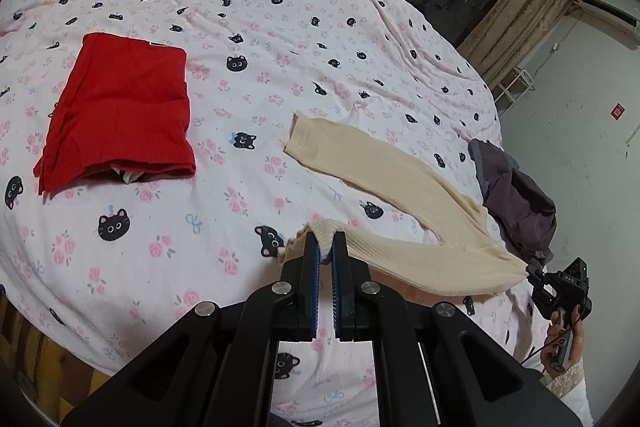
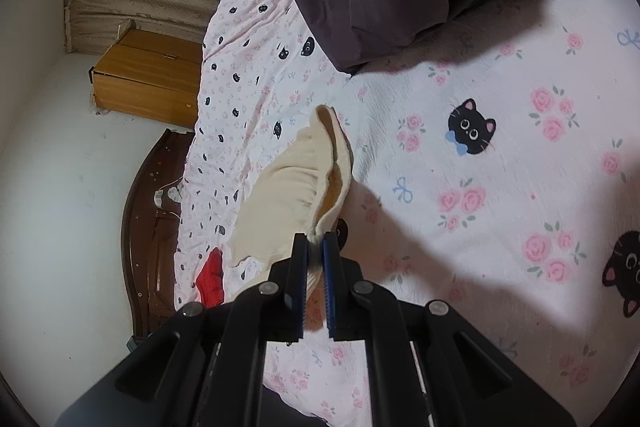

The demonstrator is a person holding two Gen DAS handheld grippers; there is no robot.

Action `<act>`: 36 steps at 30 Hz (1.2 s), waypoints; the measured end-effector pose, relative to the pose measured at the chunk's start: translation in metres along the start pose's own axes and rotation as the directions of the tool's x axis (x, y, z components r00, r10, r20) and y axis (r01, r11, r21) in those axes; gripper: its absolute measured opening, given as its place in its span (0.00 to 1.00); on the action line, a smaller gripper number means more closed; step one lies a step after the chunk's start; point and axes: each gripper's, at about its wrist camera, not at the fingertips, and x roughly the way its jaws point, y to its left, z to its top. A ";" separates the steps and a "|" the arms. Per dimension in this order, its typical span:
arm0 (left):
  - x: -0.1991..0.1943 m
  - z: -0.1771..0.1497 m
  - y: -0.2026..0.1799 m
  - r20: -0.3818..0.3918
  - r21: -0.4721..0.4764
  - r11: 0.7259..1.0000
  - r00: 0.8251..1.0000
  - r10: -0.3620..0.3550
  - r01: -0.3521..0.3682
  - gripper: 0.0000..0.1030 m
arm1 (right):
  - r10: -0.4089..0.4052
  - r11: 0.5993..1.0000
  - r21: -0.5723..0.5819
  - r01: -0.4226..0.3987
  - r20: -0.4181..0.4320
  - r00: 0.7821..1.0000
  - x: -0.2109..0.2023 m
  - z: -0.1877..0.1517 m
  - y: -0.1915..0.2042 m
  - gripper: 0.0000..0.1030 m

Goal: Fold clothes
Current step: 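Fold the sweater hem toward the sleeve with the left gripper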

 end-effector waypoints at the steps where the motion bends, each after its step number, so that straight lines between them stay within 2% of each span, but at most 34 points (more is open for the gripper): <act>1: 0.002 0.003 0.001 -0.002 -0.003 1.000 1.000 0.003 -0.003 0.04 | 0.001 1.000 0.001 -0.001 0.000 1.000 0.000 0.001 0.001 0.08; 11: 0.040 0.052 0.006 -0.020 0.004 0.998 0.998 0.067 -0.067 0.04 | -0.003 1.000 0.000 0.003 -0.022 1.000 0.019 0.019 0.018 0.08; 18: 0.078 0.086 -0.003 -0.049 0.058 0.992 0.992 0.116 -0.113 0.04 | -0.020 1.000 0.001 0.020 -0.035 0.999 0.039 0.040 0.028 0.08; 31: 0.121 0.122 -0.001 -0.066 0.047 0.986 0.984 0.164 -0.161 0.04 | -0.074 0.997 0.013 0.075 -0.044 0.996 0.068 0.071 0.027 0.08; 36: 0.145 0.134 0.006 -0.094 0.043 0.982 0.977 0.189 -0.186 0.04 | -0.097 0.995 0.007 0.097 -0.043 0.994 0.080 0.087 0.032 0.08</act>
